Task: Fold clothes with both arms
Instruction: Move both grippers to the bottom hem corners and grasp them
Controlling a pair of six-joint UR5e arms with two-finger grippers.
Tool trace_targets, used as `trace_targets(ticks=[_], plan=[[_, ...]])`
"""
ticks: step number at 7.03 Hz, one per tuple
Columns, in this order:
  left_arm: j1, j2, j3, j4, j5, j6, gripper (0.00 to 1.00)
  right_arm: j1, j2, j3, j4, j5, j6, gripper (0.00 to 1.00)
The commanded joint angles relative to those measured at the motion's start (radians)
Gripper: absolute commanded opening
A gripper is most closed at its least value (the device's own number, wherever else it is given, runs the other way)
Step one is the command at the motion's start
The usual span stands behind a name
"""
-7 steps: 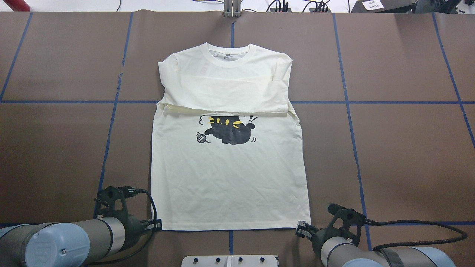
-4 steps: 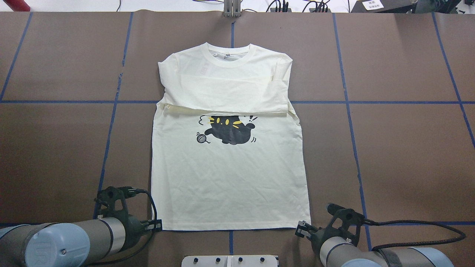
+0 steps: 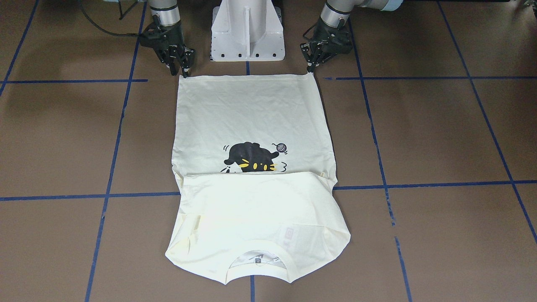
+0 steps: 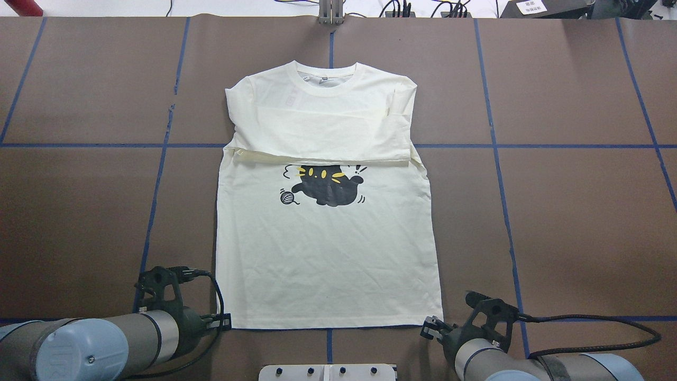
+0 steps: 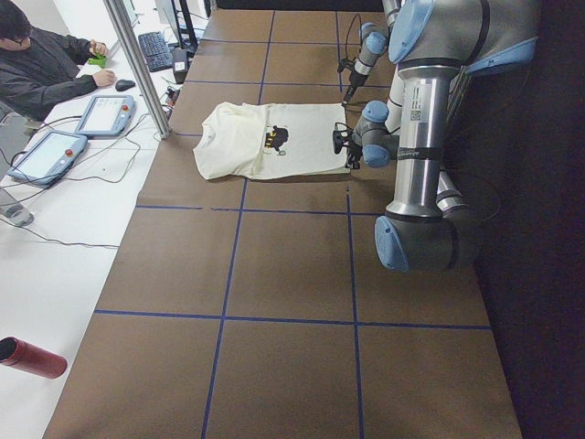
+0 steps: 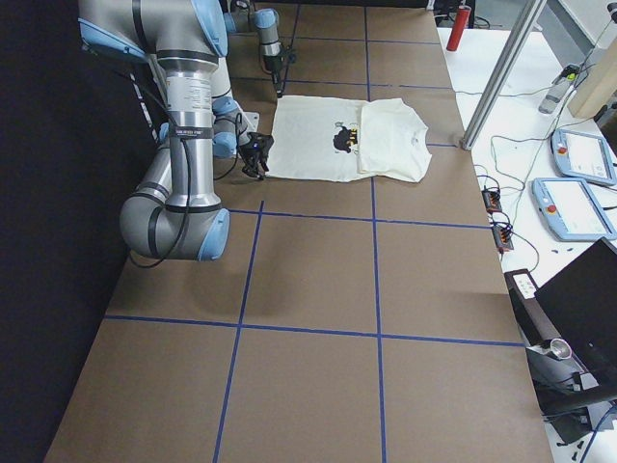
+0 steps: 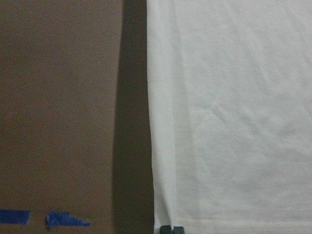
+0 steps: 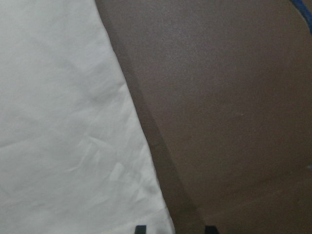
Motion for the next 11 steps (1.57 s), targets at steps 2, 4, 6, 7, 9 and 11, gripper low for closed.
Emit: trace_targets(ticks=[2,4,6,7,9,11], plan=[[0.001,0.000,0.000,0.000,-0.001,0.000,0.00,0.000,0.003,-0.012,0.002,-0.002,0.000,0.47],[0.001,0.000,0.000,0.000,-0.001,0.000,0.00,0.000,0.004,-0.013,0.007,-0.015,0.000,0.21],[0.001,0.000,0.000,0.000,0.001,0.000,0.00,0.004,0.003,-0.009,0.008,-0.019,-0.006,0.00],[0.001,0.000,0.000,0.000,-0.001,0.000,0.00,0.006,0.003,-0.006,0.008,-0.019,-0.008,0.00],[0.000,-0.006,-0.021,0.008,-0.001,0.002,0.00,0.029,0.003,0.036,0.005,-0.008,-0.014,0.00],[-0.011,-0.079,-0.304,0.399,-0.107,0.008,0.00,0.043,-0.010,0.211,-0.077,0.003,-0.019,0.00]])
